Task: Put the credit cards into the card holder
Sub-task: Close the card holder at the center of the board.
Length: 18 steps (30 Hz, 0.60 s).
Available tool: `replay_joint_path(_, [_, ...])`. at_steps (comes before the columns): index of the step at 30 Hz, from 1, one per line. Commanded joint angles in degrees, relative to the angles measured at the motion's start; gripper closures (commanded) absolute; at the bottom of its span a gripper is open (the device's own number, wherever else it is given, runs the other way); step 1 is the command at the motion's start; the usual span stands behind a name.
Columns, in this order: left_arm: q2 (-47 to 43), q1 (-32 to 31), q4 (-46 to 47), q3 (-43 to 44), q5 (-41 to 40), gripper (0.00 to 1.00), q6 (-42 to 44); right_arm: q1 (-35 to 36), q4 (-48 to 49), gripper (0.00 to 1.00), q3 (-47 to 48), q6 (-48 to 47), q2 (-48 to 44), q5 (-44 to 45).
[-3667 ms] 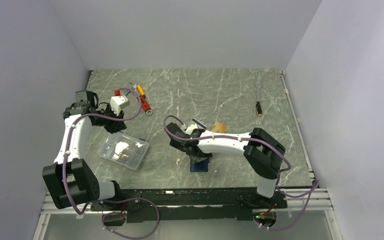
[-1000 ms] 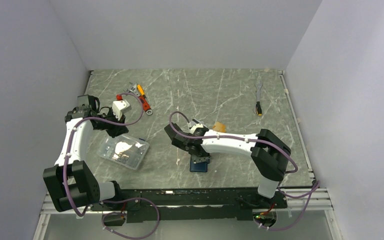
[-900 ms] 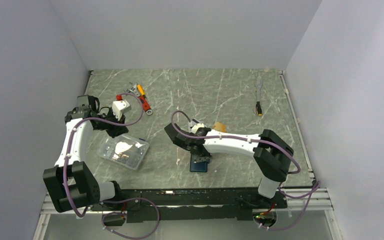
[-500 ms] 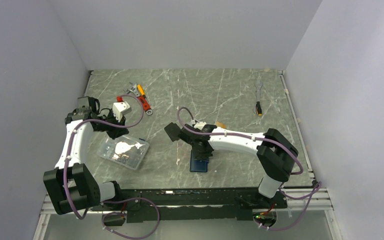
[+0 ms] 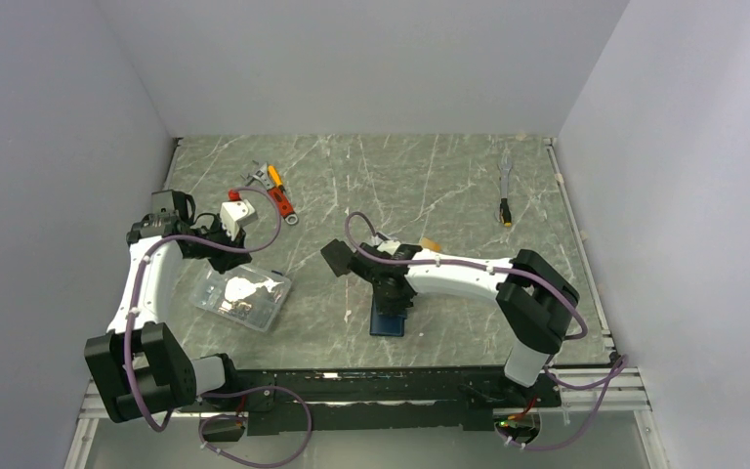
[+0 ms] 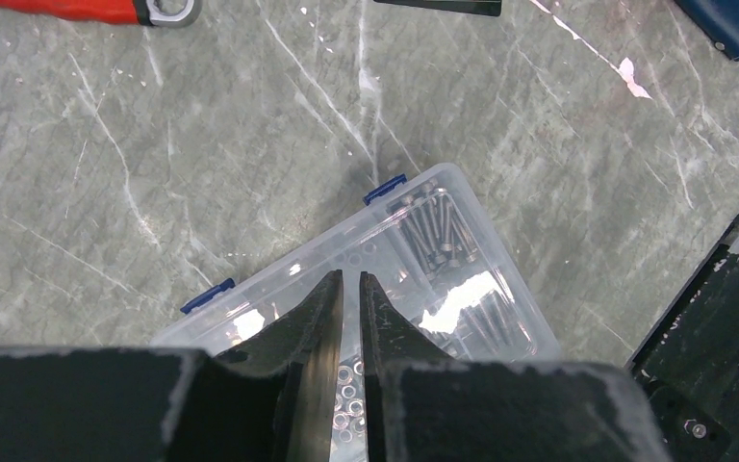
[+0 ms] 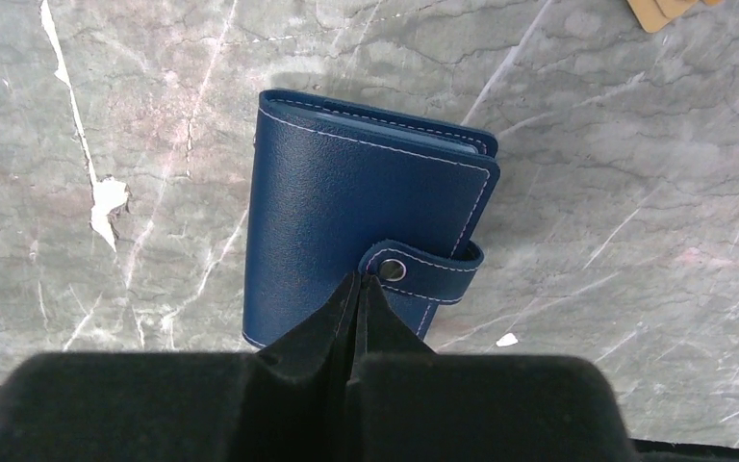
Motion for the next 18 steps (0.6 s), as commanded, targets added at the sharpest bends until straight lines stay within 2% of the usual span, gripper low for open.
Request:
replay_joint_path(1, [-1.53,0.02,-0.79,-0.29,1.85,0.83,1.51,-0.59,1.89,1.0,-1.12,-0.59,0.43,-2.35])
replay_joint_path(8, [-1.9,0.06,-0.98,-0.49,1.82,0.83,1.52,-2.89,4.18,1.0,-4.02,-1.38,-2.64,-4.64])
replay_joint_path(11, [-1.98,0.06,-0.86,-0.55,1.91,0.83,1.31,-2.36,1.52,1.0,-2.14,-1.58,-3.61,-3.25])
replay_joint_path(12, [-2.05,0.06,-0.85,-0.57,1.87,0.83,1.37,-2.12,-0.04,0.97,-0.91,-1.51,-4.02,-2.22])
replay_joint_path(15, [-2.15,0.06,-0.82,-0.72,2.04,0.83,1.34,-0.47,-5.18,0.69,2.71,-1.27,-4.74,0.68])
replay_joint_path(18, [-2.34,0.03,-0.47,-1.29,2.22,0.83,1.29,0.42,-7.68,0.6,4.14,-0.91,-5.09,1.97])
